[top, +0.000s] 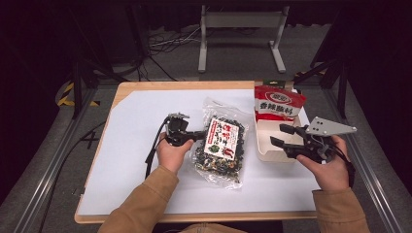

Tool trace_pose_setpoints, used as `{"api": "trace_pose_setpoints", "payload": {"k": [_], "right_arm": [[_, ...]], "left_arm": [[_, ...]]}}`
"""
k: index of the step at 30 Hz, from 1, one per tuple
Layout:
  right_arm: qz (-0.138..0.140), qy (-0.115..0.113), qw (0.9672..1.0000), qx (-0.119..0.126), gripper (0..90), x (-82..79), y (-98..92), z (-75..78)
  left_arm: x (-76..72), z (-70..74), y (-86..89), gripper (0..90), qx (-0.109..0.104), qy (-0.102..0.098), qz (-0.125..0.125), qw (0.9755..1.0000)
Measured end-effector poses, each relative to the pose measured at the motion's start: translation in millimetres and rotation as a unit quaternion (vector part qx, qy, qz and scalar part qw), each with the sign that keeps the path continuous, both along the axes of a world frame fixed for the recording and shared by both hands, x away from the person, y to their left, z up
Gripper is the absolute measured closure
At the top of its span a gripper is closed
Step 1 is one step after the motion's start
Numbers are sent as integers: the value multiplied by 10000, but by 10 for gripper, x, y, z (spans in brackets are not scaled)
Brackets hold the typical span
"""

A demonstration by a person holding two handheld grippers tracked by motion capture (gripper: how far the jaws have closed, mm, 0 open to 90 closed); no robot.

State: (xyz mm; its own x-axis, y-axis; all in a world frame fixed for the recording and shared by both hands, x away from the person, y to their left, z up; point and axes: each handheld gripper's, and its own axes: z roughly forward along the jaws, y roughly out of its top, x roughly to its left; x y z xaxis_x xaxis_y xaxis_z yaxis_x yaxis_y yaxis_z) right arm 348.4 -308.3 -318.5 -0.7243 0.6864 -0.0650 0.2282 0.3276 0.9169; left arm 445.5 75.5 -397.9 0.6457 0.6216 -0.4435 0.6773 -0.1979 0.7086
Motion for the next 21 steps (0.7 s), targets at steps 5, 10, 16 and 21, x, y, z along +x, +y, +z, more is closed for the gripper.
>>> {"api": "trace_pose_setpoints", "payload": {"k": [5, 10, 16, 21], "right_arm": [[116, 227, 9994, 232, 458, 7, 33, -13], [140, 317, 9991, 224, 448, 7, 71, -21], [213, 354, 9987, 303, 423, -17, 138, -44], [220, 245, 9983, 479, 386, -50, 203, -87]], "left_arm": [[-97, 125, 59, 879, -123, -220, -40, 9997], [-215, 262, 122, 879, -117, -503, -76, 9986], [-346, 406, 218, 877, -163, -854, -113, 9962], [-452, 504, 295, 876, -208, -1288, -197, 9913]]}}
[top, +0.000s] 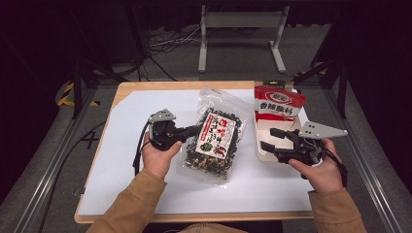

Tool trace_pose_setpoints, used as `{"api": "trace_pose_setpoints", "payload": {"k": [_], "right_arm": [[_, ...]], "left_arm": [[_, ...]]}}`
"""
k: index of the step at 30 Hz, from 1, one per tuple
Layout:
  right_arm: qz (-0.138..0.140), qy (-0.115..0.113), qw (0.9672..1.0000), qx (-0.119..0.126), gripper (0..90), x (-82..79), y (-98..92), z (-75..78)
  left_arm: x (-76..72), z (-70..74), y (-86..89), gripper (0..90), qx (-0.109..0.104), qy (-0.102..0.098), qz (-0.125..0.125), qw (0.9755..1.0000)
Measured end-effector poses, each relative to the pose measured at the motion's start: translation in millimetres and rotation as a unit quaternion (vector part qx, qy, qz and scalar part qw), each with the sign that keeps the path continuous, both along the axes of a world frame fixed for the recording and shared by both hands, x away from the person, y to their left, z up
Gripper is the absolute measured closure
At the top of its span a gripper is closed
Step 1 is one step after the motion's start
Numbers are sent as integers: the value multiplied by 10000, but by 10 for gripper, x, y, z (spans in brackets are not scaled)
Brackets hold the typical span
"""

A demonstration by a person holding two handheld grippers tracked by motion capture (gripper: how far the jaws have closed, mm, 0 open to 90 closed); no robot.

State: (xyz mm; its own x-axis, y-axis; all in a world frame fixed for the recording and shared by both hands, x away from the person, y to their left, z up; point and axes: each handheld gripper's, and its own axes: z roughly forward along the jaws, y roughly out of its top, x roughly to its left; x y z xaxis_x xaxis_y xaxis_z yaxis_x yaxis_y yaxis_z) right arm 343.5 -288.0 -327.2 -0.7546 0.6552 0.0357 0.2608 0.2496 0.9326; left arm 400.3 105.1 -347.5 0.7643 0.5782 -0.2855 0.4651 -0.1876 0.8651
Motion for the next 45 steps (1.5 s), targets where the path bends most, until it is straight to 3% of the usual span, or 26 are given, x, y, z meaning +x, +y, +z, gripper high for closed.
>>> {"api": "trace_pose_setpoints", "payload": {"k": [4, 12, 13, 22, 27, 31, 34, 41, 43, 45], "right_arm": [[47, -8, 10000, 22, 379, -18, 43, -9], [192, 278, 9994, 33, 410, 9, 122, -59], [215, 414, 9989, 52, 405, 25, 151, -92], [331, 741, 9966, 155, 384, 67, 302, -196], [333, 860, 9955, 212, 373, 104, 362, -261], [376, 918, 9948, 232, 369, 127, 387, -298], [493, 992, 9928, 460, 343, 137, 421, -328], [612, 873, 9926, 587, 319, 128, 476, -337], [687, 881, 9904, 811, 315, 133, 477, -344], [695, 864, 9900, 869, 316, 138, 474, -347]], "left_arm": [[-62, 61, 51, 875, -52, -214, -43, 9997], [-157, 179, 92, 874, -168, -575, -154, 9981], [-178, 205, 94, 874, -167, -683, -238, 9972], [-242, 237, 67, 872, -317, -872, -515, 9944], [-258, 246, 62, 871, -525, -834, -672, 9929], [-275, 253, 53, 870, -571, -841, -754, 9920], [-286, 252, 37, 871, -598, -857, -813, 9912], [-292, 249, 28, 868, -690, -814, -923, 9900], [-291, 244, 28, 867, -752, -790, -958, 9894], [-287, 242, 28, 867, -764, -783, -980, 9892]]}}
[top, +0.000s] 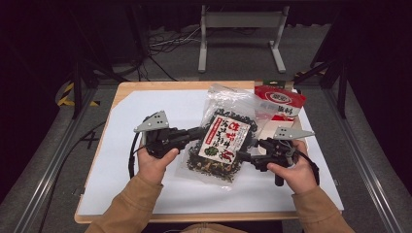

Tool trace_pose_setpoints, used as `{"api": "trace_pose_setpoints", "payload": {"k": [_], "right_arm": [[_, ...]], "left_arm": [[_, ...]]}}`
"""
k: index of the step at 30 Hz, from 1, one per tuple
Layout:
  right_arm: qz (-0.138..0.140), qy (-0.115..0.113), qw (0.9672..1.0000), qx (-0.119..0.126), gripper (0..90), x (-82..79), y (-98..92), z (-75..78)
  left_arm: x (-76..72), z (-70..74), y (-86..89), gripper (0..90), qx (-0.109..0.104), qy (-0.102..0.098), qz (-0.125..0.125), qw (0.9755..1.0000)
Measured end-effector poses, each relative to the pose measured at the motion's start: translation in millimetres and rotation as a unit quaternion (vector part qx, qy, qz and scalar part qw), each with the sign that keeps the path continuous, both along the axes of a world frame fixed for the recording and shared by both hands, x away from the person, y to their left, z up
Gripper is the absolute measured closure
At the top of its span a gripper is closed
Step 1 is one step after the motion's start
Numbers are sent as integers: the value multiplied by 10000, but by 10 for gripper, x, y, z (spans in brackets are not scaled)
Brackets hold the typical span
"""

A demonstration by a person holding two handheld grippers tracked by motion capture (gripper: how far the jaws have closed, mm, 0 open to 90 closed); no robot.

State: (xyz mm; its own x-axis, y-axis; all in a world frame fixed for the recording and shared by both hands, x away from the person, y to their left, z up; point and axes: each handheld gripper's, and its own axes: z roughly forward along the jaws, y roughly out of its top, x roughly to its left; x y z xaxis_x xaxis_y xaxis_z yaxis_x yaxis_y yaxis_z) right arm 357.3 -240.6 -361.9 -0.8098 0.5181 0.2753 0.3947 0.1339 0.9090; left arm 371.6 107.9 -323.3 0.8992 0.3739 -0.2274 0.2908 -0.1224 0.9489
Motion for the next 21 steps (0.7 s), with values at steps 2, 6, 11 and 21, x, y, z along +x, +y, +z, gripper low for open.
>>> {"api": "trace_pose_setpoints", "payload": {"k": [2, 6, 11, 21], "right_arm": [[-3, -20, 9999, 101, 333, 4, -3, -7], [102, 58, 9996, 238, 481, -14, -27, 13], [502, 307, 9973, 447, 626, -28, -73, 45], [871, 308, 9941, 569, 715, -60, -87, 98]], "left_arm": [[2, -10, -13, 866, -29, 18, -42, 10000], [6, -19, -18, 863, -39, 48, -103, 9999], [14, -16, 8, 858, -61, 51, -85, 9999], [56, -53, 26, 840, -120, 185, -100, 9997]]}}
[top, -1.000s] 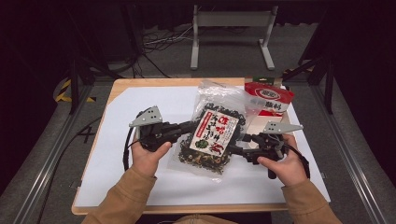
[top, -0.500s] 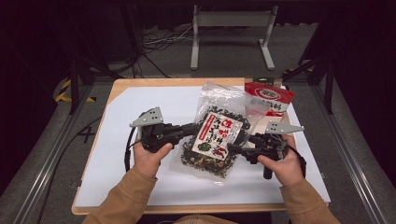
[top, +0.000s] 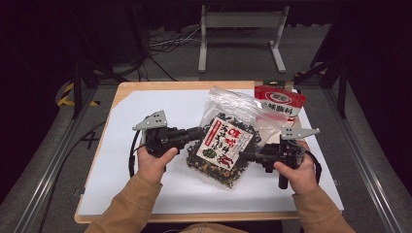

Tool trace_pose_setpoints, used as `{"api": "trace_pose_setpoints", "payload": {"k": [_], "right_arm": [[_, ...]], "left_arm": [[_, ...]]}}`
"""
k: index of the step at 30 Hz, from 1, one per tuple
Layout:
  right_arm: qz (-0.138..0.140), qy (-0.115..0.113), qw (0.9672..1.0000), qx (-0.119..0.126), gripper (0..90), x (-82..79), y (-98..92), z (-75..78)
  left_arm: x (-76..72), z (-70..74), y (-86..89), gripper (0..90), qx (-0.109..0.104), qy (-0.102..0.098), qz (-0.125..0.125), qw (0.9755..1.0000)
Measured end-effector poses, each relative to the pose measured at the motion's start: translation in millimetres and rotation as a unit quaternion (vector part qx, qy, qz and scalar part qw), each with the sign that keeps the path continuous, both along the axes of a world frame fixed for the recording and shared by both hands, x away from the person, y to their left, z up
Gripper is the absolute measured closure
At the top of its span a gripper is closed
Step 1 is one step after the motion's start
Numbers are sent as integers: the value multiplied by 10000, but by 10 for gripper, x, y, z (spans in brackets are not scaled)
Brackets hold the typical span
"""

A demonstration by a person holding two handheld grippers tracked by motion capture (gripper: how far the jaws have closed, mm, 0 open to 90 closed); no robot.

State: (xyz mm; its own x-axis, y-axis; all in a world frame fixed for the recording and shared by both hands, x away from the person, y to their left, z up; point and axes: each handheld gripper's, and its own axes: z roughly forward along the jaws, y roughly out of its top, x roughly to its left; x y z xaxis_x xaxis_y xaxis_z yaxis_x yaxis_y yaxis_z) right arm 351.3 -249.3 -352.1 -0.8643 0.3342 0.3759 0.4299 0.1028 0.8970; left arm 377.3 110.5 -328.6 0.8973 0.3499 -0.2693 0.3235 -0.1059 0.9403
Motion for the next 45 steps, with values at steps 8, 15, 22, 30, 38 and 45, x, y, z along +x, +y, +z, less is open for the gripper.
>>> {"api": "trace_pose_setpoints", "payload": {"k": [8, 15, 22, 30, 38, 45], "right_arm": [[39, 27, 10000, -12, 730, -33, -27, 71], [-106, -109, 9997, -191, 734, -52, -97, 171], [-324, -328, 9968, -657, 734, -53, -167, 327], [-537, -469, 9931, -929, 733, -41, -255, 471], [-711, -633, 9883, -1189, 732, -20, -341, 624], [-853, -771, 9831, -1424, 732, -2, -427, 740]], "left_arm": [[-16, 24, 11, 717, 89, -21, 26, 10000], [-24, 32, 119, 610, 201, -25, 187, 9996], [-33, -12, 302, 559, 356, 5, 392, 9986], [-56, -85, 489, 518, 572, -29, 627, 9964], [-82, -140, 613, 497, 805, -57, 815, 9934], [-99, -195, 703, 465, 1064, 46, 924, 9900]]}}
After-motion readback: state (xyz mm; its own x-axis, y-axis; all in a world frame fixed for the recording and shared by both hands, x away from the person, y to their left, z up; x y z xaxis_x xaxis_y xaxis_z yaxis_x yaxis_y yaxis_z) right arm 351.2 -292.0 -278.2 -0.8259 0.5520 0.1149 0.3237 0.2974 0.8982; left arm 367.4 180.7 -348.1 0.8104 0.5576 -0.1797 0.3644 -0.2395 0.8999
